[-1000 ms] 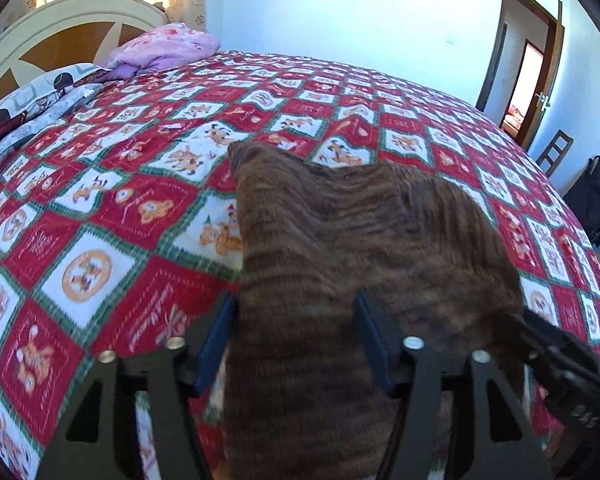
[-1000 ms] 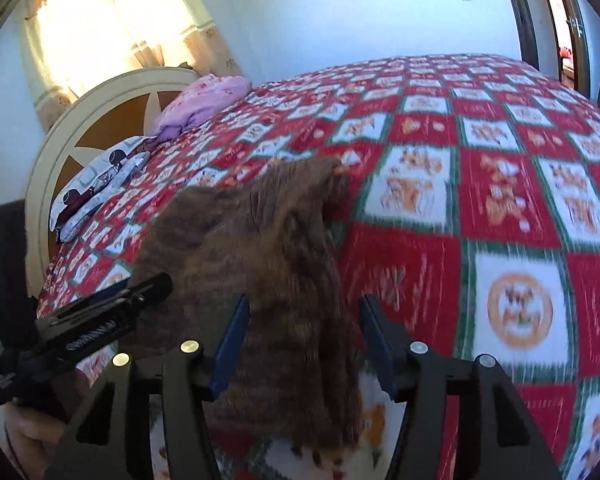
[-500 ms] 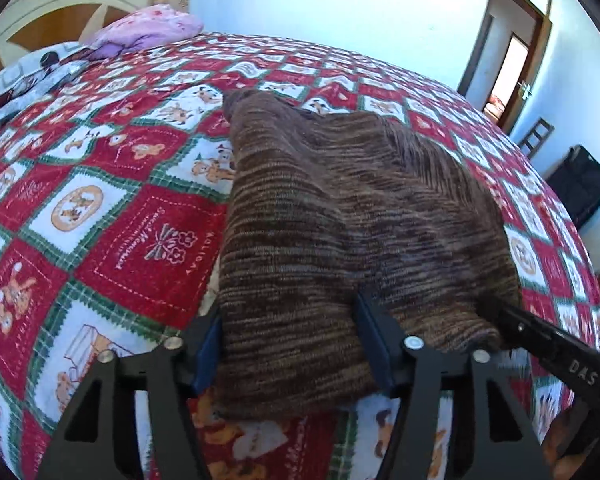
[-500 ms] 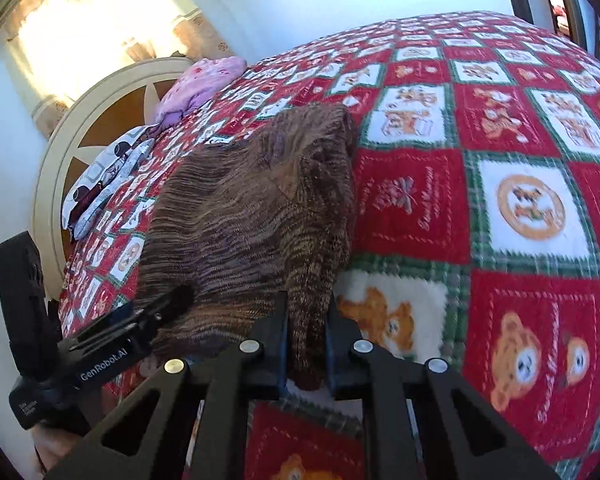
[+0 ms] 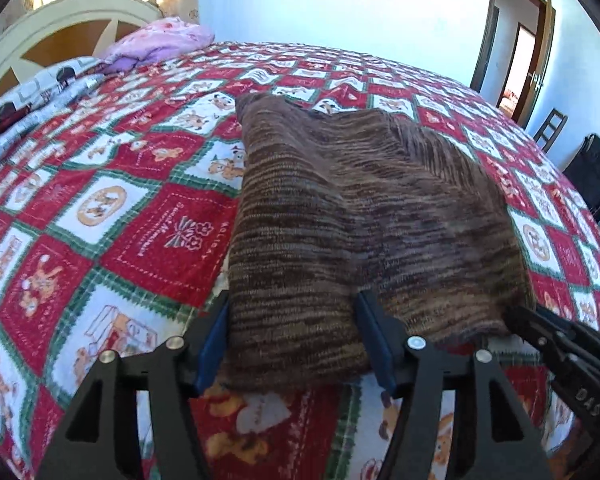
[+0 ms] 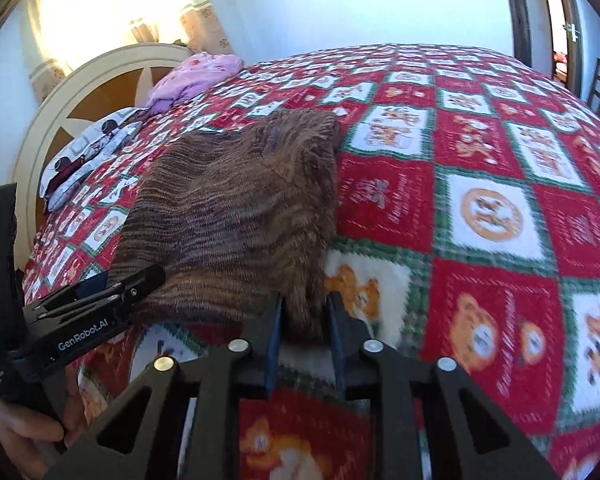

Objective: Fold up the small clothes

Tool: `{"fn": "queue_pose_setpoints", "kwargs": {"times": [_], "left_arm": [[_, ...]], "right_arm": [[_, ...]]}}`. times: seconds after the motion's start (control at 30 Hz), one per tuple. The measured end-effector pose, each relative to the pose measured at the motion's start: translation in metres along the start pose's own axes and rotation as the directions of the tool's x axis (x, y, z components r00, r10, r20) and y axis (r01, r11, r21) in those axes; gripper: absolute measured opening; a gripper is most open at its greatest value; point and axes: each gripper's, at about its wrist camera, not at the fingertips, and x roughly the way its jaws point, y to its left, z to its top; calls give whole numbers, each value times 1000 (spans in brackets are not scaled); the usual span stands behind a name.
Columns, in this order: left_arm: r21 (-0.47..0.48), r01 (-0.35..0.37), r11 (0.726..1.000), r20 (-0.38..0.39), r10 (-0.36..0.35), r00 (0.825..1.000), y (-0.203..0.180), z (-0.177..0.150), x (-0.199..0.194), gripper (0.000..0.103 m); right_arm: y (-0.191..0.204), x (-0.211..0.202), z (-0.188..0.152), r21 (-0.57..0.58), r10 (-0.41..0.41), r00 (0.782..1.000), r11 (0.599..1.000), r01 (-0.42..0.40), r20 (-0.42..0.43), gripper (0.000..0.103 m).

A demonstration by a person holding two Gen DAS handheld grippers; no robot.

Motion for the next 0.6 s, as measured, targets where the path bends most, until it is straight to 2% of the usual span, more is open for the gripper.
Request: {"fn": "queue_pose_setpoints", "kwargs": {"times": [0.13,0.2,0.23,0.27,0.3,0.4,0.6], "left_arm": [[-16,-14,1000,10,14,1000,-4,-3,-13,68],[-24,-10,1000,12,10,1000,-6,-2,-19,73],[-23,-7,1000,17,8,1000,-7,-2,-22,75],[-20,-10,1000,29,10,1000,-9,-1,-26,77],[-13,-16,1000,43,16,999,-12,0,-31,81],[5,-20,1000,81,19,997,-17,1,-45,91],[26,-28,999,117,24,993,-25,-2,-63,93]], "right_arm": [[0,-26,-6,13,-14,998,1000,13,64,32],[5,-39,-5,-8,-48,993,999,49,107,45],[8,-47,-5,-17,-61,988,998,64,140,58],[10,-53,-4,-20,-67,984,997,71,163,66],[14,-62,-4,-23,-75,976,996,82,202,68],[20,-75,-3,-37,-97,964,993,109,246,69],[22,-92,-6,-27,-145,951,987,158,274,69]]}}
